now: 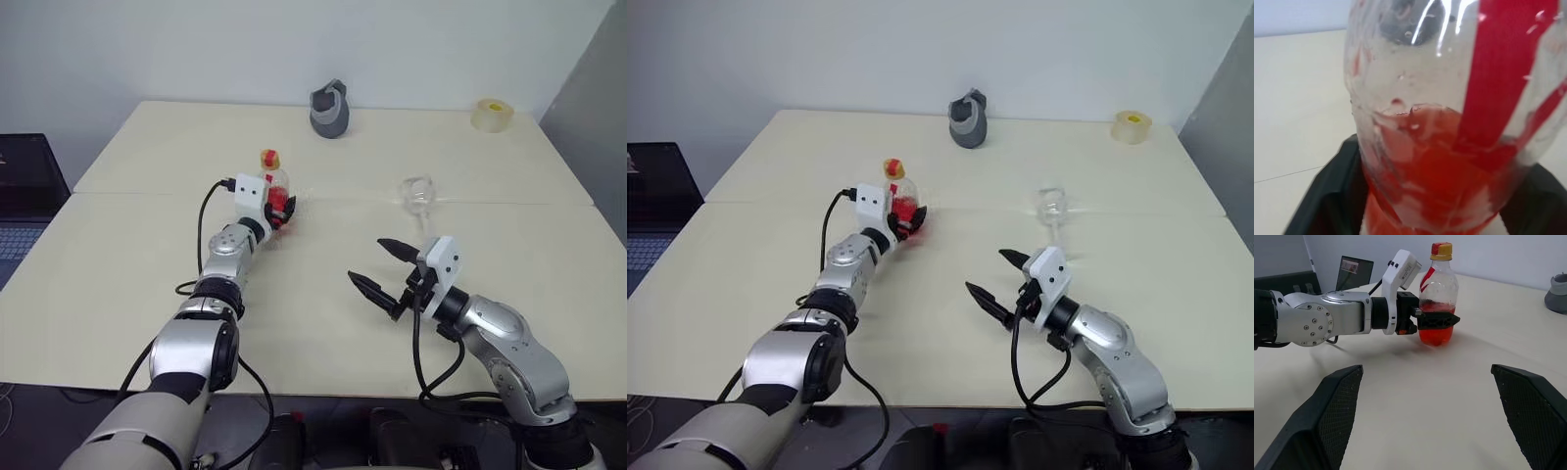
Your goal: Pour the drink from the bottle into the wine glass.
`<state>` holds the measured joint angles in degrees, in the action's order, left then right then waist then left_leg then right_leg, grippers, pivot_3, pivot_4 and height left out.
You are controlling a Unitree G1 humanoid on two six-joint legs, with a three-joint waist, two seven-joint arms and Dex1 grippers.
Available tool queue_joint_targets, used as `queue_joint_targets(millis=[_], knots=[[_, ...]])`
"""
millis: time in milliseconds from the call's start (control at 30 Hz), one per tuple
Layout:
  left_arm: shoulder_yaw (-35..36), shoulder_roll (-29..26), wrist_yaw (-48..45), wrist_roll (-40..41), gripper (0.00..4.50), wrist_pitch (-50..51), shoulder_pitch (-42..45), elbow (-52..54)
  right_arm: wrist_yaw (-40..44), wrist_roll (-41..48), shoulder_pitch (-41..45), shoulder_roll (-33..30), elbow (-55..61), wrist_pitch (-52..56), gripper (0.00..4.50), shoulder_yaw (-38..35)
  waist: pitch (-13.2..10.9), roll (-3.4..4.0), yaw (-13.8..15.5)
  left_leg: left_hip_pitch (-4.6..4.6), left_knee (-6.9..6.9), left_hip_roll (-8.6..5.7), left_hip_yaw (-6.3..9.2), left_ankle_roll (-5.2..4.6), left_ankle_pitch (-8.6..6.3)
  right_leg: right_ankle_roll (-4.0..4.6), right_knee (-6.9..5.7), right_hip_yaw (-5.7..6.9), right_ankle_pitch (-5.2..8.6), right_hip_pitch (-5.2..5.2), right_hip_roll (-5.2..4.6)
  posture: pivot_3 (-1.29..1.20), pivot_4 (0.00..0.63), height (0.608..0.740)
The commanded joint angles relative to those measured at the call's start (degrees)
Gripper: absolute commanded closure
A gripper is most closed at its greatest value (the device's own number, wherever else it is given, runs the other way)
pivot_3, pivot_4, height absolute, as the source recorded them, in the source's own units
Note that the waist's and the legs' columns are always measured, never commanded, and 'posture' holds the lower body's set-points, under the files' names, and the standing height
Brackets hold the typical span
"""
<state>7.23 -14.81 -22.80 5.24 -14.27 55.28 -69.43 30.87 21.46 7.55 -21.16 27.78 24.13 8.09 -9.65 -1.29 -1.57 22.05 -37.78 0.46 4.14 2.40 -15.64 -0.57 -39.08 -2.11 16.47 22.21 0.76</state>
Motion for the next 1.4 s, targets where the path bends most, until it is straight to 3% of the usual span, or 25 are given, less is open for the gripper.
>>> queue_joint_targets(millis=[33,167,367,467,667,833,1000,1233,1400], knots=[[0.4,0.1,-1.4,-0.1,2.06,-0.8,1.7,0.0,-0.5,0.0,0.7,0.4,3.0,-0.6,0.00,-0.2,0.0,0.00,0.0,0.00,-0.02,0.00,0.00,0.00,0.00,0.00,0.00,0.00,0.00,0.00,0.00,0.00,0.150,0.740],[1.3,-0.2,-3.3,0.8,2.56,-1.1,1.0,0.5,-1.0,-0.8,0.5,0.6,2.7,-1.4,0.00,0.1,0.0,0.00,0.0,0.01,-0.03,0.00,0.00,0.00,0.00,0.00,0.00,0.00,-0.01,0.00,0.00,0.00,0.150,0.740],[2.1,-0.2,-11.2,3.3,2.58,-1.5,-1.5,7.0,-2.0,-1.9,0.3,0.8,2.7,-1.4,0.00,-0.6,0.0,0.00,0.0,0.03,-0.03,0.00,-0.01,0.01,0.00,0.08,0.00,-0.01,-0.06,0.03,0.00,0.00,0.150,0.740],[1.0,-0.2,-17.9,5.7,2.58,2.2,-5.4,16.3,-3.7,-2.3,-0.6,0.7,3.6,0.3,0.00,-1.7,0.0,0.00,0.0,0.06,-0.03,0.03,0.00,0.02,0.01,0.11,-0.02,-0.01,-0.07,0.06,0.00,0.00,0.150,0.740],[-5.7,-3.1,-29.8,10.2,2.61,18.5,-19.7,44.9,-3.8,-1.4,-3.1,-1.5,6.7,1.5,0.00,-4.4,0.0,0.03,-0.2,0.06,-0.03,0.07,0.00,0.04,0.02,0.13,-0.02,-0.07,-0.08,0.07,-0.01,0.00,0.150,0.740],[-12.0,-5.4,-34.9,10.9,2.63,26.2,-26.4,58.7,0.6,2.0,-7.4,-7.1,12.1,3.6,0.00,-6.6,0.0,0.03,0.0,0.03,-0.04,0.06,0.05,0.02,0.01,0.11,-0.03,-0.04,-0.07,0.02,-0.01,0.00,0.150,0.740],[-15.9,-5.2,-38.6,11.8,2.65,29.3,-26.7,62.4,0.4,7.4,-5.0,-8.7,15.3,8.3,0.00,-9.0,0.0,0.04,0.0,0.02,-0.09,0.05,0.02,0.00,0.00,-0.15,-0.03,-0.08,0.08,-0.01,0.00,0.00,0.150,0.740],[-21.9,-5.1,-42.8,7.6,2.68,24.5,-24.9,59.5,-1.9,17.0,4.8,-10.3,16.3,19.4,0.00,-11.3,0.0,0.09,-0.1,0.00,-0.04,0.08,0.00,-0.01,0.00,-0.01,-0.02,-0.10,0.01,0.01,0.06,0.00,0.150,0.740],[-23.4,-4.5,-43.2,6.2,2.68,21.7,-24.3,57.4,-4.3,18.4,10.4,-10.4,15.2,24.1,0.00,-9.6,-0.1,0.09,-0.1,0.05,-0.03,0.08,0.00,-0.02,-0.01,0.08,0.02,-0.08,-0.04,0.03,0.06,0.00,0.150,0.740]])
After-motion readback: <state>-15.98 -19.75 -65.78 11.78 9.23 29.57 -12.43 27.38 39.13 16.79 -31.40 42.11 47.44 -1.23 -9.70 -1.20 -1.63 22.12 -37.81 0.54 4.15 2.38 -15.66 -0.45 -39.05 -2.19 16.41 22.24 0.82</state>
